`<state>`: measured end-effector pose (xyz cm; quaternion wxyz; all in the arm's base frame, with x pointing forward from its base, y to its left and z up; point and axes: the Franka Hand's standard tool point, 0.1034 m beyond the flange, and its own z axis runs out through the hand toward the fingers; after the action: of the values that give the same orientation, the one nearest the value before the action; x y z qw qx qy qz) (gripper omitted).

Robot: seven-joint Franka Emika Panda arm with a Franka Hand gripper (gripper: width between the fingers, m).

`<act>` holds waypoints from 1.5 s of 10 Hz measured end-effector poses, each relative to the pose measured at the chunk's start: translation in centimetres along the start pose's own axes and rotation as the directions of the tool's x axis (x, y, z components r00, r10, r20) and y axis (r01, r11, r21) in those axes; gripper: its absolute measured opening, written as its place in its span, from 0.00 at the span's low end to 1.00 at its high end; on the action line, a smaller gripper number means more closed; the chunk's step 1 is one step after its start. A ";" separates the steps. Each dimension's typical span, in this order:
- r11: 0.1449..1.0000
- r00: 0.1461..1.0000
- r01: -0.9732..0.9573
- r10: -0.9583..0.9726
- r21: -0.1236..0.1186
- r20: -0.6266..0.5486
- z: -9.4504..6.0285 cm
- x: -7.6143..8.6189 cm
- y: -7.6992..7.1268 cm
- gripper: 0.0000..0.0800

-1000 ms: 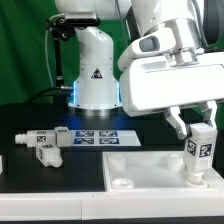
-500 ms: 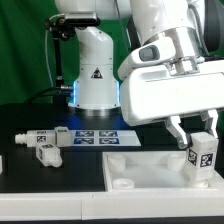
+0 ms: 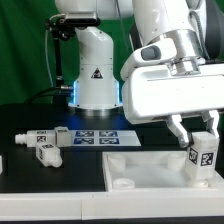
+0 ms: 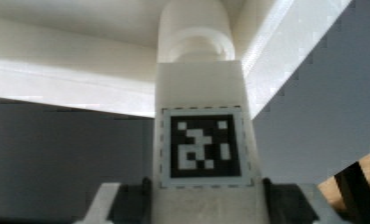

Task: Assemble one leg

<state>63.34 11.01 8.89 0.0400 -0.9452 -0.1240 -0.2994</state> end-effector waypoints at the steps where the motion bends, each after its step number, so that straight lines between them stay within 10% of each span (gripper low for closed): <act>1: 1.000 1.000 0.000 0.000 -0.001 0.000 0.0 0.0 0.1 0.36; 3: 1.000 1.000 0.000 0.000 -0.001 0.000 0.0 0.0 0.1 0.36; 4: 1.000 1.000 0.000 0.000 -0.001 0.000 0.0 0.0 0.1 0.62; 6: 1.000 1.000 0.000 0.000 0.000 0.001 0.0 0.0 0.1 0.77; 11: 1.000 1.000 -0.001 0.001 0.001 0.002 0.0 0.0 0.1 0.81; 15: 0.985 0.971 -0.155 0.139 0.071 0.194 0.4 1.2 -1.1 0.81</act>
Offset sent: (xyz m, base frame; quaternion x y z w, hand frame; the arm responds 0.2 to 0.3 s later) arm 0.0000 0.0000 0.0000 0.0000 0.0000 0.0000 1.0000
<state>64.22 12.37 9.23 0.0906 -0.9732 -0.0697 -0.1995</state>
